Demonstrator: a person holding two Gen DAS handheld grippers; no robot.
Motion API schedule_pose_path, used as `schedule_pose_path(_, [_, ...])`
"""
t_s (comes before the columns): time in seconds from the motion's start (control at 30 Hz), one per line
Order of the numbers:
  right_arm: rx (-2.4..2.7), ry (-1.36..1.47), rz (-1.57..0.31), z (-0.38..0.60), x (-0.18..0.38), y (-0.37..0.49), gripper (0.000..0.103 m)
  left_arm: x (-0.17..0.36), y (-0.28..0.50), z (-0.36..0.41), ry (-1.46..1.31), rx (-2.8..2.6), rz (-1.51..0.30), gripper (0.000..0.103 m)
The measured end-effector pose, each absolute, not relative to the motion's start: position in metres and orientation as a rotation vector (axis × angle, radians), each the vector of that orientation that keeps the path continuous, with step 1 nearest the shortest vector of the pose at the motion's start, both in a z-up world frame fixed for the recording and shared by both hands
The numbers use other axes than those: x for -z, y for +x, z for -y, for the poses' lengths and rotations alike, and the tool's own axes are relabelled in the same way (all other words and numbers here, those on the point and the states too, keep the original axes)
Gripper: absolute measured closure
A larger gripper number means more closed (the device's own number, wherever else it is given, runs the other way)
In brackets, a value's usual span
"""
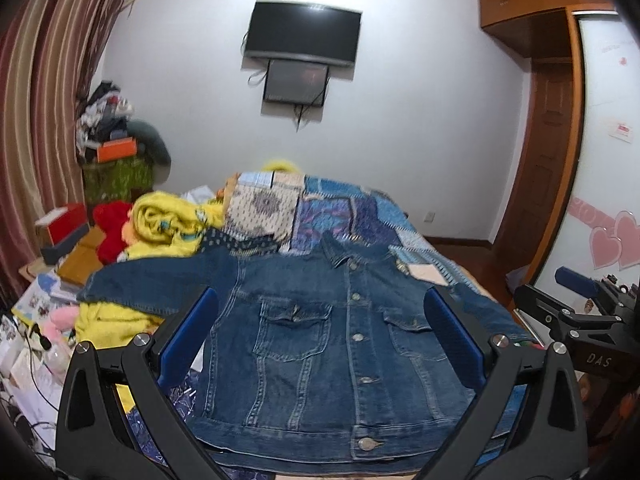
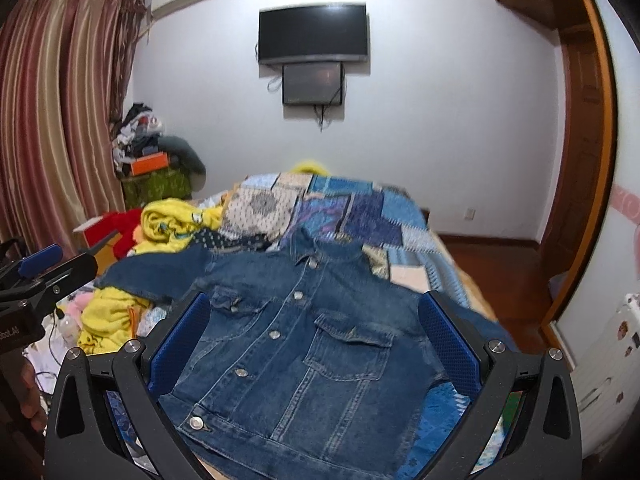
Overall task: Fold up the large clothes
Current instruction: 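Grasp the denim jacket's sleeve with the left gripper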
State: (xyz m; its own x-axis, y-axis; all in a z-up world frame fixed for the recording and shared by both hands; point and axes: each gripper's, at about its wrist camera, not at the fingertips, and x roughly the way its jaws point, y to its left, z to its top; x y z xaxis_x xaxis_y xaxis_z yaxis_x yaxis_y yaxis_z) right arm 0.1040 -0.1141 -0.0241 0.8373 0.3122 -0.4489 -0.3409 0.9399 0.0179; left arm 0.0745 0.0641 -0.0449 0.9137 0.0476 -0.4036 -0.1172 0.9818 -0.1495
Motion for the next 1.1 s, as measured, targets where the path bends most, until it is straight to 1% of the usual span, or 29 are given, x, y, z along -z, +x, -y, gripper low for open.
schedule_pose_path(0.33, [-0.378,-0.006,-0.774,0.095,0.094,0.178,0.000,0.114,0.139,-0.145,-0.280,-0.246,-0.616,0.000])
schedule_pose_path(0.5, [-0.348,0.013,-0.882,0.093,0.116,0.215,0.000,0.155,0.161,-0.199,-0.389,-0.288,-0.706,0.000])
schedule_pose_path(0.7, [-0.258,-0.034,-0.975,0.085,0.139,0.253,0.000,0.187,0.191,-0.263,-0.384,-0.385,-0.772,0.000])
schedule_pose_path(0.83, [-0.197,-0.091,-1.015,0.078,0.149,0.272,0.000,0.211,0.210,-0.310,-0.473,-0.357,-0.827,0.000])
schedule_pose_path(0.97, [-0.216,-0.080,-1.045,0.078,0.157,0.279,0.000,0.232,0.225,-0.341,-0.540,-0.336,-0.857,0.000])
schedule_pose_path(1.07, [-0.235,-0.052,-1.071,0.079,0.163,0.282,0.000,0.252,0.236,-0.363,-0.661,-0.291,-0.880,0.007])
schedule_pose_path(1.1, [-0.239,-0.043,-1.081,0.080,0.165,0.282,0.000,0.260,0.240,-0.371,-0.711,-0.277,-0.884,0.011])
